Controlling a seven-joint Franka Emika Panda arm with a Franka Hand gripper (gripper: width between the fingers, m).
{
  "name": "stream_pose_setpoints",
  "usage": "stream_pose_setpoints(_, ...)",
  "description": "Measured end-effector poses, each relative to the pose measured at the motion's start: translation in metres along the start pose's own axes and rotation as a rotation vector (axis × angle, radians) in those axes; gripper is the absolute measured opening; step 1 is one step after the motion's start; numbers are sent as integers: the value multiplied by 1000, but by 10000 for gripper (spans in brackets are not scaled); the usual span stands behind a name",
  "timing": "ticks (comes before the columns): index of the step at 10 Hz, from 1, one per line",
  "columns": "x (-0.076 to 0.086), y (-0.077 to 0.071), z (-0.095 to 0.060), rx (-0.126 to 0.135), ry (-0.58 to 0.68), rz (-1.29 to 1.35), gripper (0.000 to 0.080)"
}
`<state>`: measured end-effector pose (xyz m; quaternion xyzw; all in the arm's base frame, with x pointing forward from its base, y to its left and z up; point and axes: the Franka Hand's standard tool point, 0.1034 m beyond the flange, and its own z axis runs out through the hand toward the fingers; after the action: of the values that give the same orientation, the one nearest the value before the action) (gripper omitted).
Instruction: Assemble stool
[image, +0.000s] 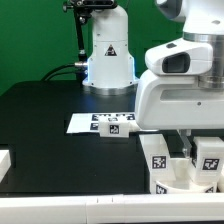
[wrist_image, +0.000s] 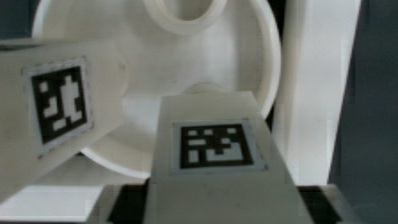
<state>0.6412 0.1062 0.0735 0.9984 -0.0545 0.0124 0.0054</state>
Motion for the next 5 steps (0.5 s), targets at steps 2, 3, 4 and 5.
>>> stream_pose_setpoints(2,3,-3,-2,38,9,364,333)
stream_pose_setpoints(3,0,-2,0,68,17,595,334)
stream_pose_setpoints(4,-2,-2,3,78,11,703,334)
stream_pose_setpoints(5,-2,-2,3,78,8,764,334)
